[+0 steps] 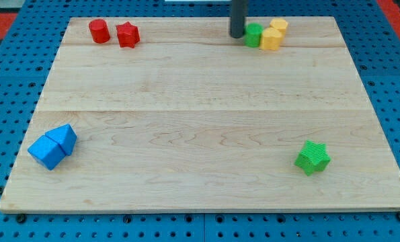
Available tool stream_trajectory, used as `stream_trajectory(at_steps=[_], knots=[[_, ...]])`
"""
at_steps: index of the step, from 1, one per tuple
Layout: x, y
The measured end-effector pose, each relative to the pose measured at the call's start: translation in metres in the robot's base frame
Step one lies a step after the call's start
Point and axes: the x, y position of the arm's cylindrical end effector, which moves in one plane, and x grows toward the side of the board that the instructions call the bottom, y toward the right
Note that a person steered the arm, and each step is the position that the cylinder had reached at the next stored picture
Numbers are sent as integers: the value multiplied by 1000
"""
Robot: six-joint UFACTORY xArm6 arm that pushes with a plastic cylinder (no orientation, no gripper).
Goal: Push the green star bottom left of the green circle
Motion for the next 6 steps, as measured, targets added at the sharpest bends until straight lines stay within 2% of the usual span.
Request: stream_trajectory(at_steps=[1,2,3,4,5,6], knots=[[0,1],[62,-26],[176,-27],[194,85],[253,163],[311,143]])
